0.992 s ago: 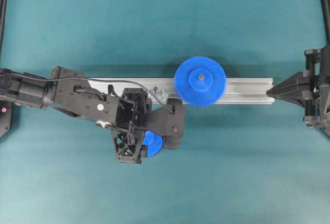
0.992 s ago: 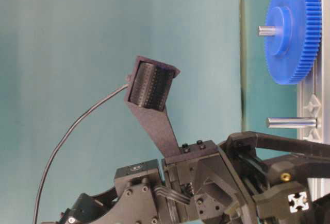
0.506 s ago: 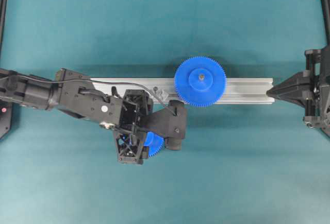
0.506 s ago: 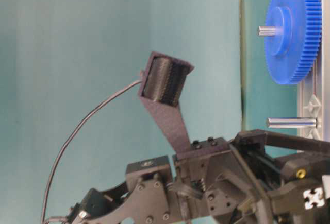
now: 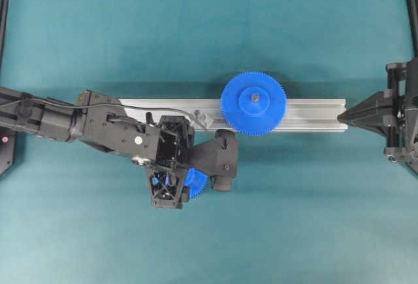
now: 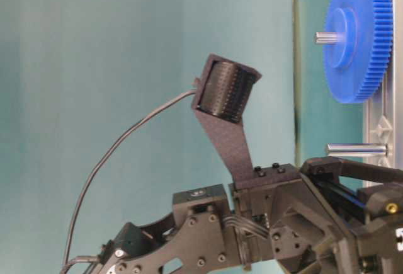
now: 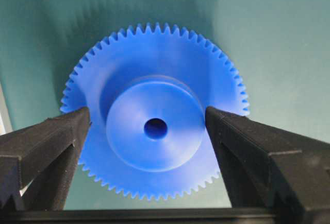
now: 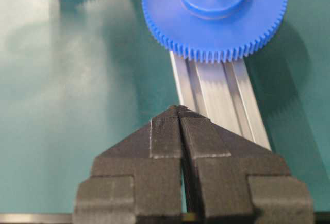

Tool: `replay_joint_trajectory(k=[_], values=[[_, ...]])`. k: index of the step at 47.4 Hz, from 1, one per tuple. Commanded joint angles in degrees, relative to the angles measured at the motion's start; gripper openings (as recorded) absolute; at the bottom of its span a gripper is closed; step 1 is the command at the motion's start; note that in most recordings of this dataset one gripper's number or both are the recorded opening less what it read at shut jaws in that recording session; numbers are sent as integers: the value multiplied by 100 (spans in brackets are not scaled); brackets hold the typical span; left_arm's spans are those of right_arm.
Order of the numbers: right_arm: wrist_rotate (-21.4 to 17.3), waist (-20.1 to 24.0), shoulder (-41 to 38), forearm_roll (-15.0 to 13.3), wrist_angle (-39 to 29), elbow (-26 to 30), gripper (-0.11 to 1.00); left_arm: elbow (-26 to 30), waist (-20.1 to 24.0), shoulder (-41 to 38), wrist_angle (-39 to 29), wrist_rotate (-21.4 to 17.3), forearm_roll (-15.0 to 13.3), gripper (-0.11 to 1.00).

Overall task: Find the location of the shaft and insert the small gear.
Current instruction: 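Close the left gripper on the small blue gear's hub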

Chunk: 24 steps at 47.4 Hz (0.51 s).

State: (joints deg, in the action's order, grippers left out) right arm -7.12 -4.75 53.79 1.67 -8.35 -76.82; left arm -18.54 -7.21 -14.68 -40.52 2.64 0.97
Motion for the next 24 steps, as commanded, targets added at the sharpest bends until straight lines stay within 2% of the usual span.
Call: replay_joint_trajectory(k=[1, 24], values=[[-62, -9, -26, 0, 53, 44, -1, 97, -26, 79, 9, 9, 9, 93], [-62, -18, -26, 0, 53, 44, -1, 26, -26, -88, -35, 0, 18, 92]])
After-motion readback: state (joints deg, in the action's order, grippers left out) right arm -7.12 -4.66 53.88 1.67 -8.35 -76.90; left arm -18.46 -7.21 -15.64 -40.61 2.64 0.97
